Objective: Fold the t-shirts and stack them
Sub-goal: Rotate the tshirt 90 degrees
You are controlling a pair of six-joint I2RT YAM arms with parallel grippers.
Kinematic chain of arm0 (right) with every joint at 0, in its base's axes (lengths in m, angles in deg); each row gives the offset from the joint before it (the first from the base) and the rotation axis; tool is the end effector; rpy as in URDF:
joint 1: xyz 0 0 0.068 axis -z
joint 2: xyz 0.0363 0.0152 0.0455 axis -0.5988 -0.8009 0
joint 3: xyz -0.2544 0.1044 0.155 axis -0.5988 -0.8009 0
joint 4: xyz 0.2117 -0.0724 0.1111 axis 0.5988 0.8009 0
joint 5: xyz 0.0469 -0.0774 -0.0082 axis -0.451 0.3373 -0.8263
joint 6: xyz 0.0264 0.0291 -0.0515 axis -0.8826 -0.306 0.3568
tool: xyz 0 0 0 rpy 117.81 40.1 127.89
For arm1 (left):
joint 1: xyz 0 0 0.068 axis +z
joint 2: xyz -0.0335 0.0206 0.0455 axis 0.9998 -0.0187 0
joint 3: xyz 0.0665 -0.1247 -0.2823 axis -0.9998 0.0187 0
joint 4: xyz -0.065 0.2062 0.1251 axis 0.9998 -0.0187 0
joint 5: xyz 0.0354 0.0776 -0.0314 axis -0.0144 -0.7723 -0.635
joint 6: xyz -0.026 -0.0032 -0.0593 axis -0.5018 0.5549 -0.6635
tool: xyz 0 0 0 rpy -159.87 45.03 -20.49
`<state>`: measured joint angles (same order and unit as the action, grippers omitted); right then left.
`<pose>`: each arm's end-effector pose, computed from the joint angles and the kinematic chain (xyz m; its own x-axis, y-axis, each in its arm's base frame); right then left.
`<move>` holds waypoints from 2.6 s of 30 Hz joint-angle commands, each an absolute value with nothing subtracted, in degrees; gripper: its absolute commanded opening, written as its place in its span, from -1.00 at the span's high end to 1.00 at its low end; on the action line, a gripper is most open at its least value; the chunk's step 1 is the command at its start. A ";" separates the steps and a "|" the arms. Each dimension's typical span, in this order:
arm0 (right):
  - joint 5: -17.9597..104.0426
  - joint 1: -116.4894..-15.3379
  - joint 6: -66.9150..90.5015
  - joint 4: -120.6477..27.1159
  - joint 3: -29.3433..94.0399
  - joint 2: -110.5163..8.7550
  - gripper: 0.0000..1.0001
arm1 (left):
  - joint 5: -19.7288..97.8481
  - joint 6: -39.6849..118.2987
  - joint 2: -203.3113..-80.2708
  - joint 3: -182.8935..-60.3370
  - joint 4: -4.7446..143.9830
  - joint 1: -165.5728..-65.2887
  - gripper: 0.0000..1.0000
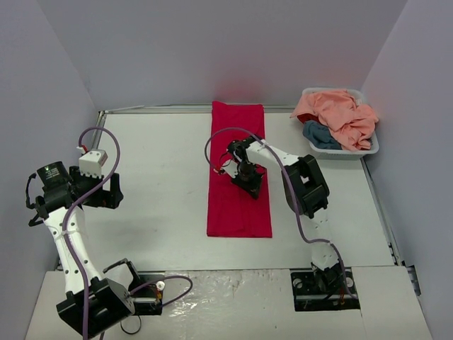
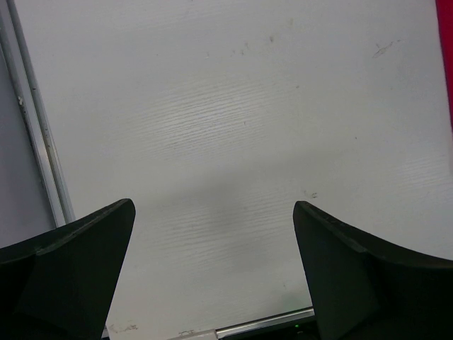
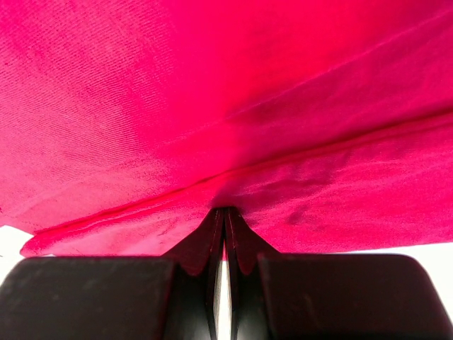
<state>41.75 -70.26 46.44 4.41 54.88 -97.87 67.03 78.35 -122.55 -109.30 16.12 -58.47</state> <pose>0.3789 0.2600 0.1695 -0.4667 -0.8616 -0.1997 -0.8838 0.4629 0.0682 0.1478 0.0522 0.3593 -0.5963 0.0809 -0.7987 0.2353 0.9688 -0.0776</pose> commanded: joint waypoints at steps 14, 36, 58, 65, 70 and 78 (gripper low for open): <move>44.18 -68.07 48.58 1.68 53.65 -94.18 1.00 | 68.15 78.92 -122.11 -110.35 15.04 -58.17 -0.89; 37.59 -74.75 47.44 6.16 53.13 -90.03 1.00 | 68.06 79.10 -122.02 -110.35 14.96 -58.17 -0.89; 36.27 -76.07 47.52 2.03 49.52 -95.22 1.00 | 68.24 79.10 -122.02 -110.27 15.04 -58.17 -0.89; 37.06 -74.50 47.88 1.86 52.51 -97.85 1.00 | 68.06 79.10 -122.11 -110.27 15.04 -58.17 -0.89; 37.94 -73.44 48.31 2.03 55.32 -99.79 1.00 | 67.98 79.10 -122.37 -110.27 14.96 -58.17 -0.89; 38.55 -71.42 48.93 2.12 60.33 -102.95 1.00 | 67.63 78.84 -122.72 -110.27 15.13 -58.17 -0.89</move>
